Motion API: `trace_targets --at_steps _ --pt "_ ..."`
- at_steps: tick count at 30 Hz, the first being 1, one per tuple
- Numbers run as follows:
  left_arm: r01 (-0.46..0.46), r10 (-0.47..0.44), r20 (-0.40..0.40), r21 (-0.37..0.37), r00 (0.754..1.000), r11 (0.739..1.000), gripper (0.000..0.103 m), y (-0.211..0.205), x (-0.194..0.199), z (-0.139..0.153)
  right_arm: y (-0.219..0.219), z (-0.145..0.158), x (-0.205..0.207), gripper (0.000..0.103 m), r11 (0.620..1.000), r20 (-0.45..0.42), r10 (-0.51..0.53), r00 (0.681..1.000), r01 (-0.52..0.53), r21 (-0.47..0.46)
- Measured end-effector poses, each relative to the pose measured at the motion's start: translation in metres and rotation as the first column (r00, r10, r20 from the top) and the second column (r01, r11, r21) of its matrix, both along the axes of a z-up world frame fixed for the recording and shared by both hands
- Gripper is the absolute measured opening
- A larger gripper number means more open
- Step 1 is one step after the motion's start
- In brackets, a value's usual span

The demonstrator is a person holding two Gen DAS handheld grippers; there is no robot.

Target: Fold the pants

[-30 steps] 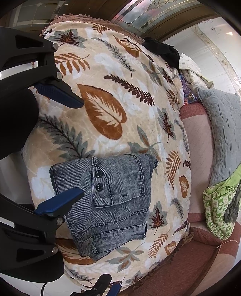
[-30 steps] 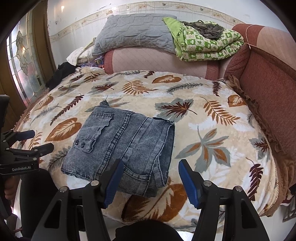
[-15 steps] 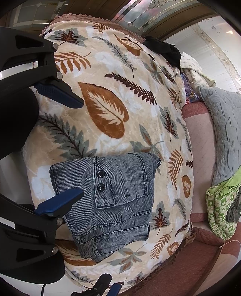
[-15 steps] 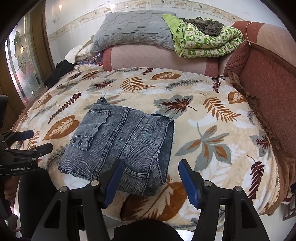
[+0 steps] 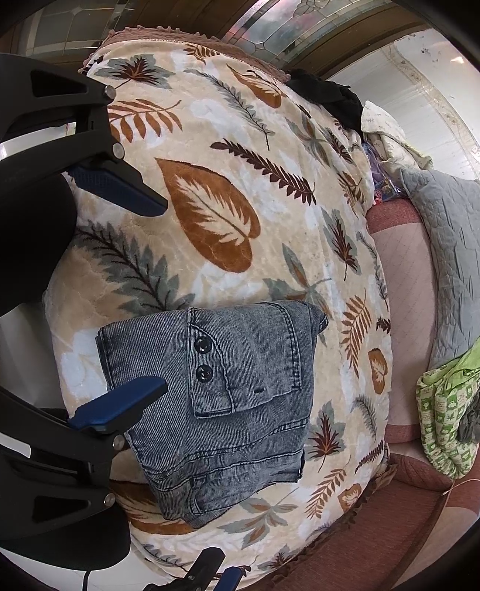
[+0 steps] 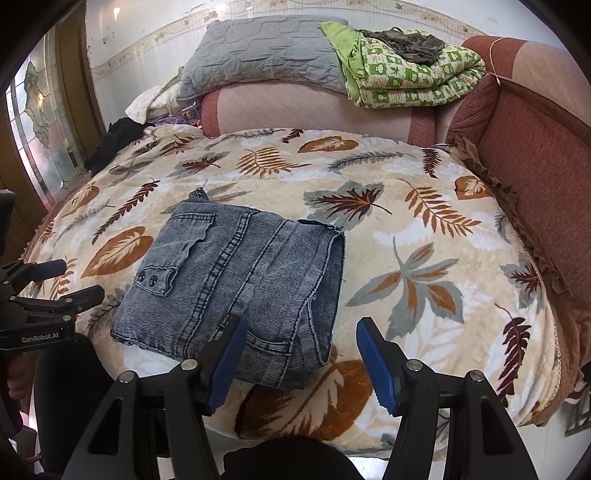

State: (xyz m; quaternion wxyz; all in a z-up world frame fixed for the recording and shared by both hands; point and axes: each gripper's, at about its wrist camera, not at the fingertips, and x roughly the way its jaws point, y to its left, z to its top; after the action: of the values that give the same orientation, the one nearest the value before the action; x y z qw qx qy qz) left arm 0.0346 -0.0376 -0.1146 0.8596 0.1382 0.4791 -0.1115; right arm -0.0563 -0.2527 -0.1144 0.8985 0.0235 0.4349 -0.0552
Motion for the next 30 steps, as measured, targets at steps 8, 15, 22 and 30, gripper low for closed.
trace_targets --at_steps 8,15,22,30 --pt "0.0 0.0 -0.01 0.005 1.0 1.0 0.088 -0.0012 0.0023 -0.0047 -0.0009 -0.0049 0.0031 0.066 1.0 -0.014 0.0 1.0 0.0 -0.001" --pt "-0.003 0.003 -0.008 0.008 1.0 1.0 0.089 -0.001 0.0034 -0.0045 -0.0017 -0.0054 0.0042 0.066 1.0 -0.016 -0.001 1.0 0.001 -0.003" --pt "0.0 0.0 0.001 0.009 1.0 1.0 0.088 -0.0017 0.0024 -0.001 -0.0019 -0.0049 0.0048 0.066 1.0 -0.017 0.0 1.0 0.0 -0.005" --pt "0.003 -0.003 0.016 0.028 1.0 1.0 0.088 -0.0034 0.0058 0.0012 -0.0023 -0.0047 0.0047 0.066 1.0 -0.018 -0.002 1.0 0.002 -0.009"
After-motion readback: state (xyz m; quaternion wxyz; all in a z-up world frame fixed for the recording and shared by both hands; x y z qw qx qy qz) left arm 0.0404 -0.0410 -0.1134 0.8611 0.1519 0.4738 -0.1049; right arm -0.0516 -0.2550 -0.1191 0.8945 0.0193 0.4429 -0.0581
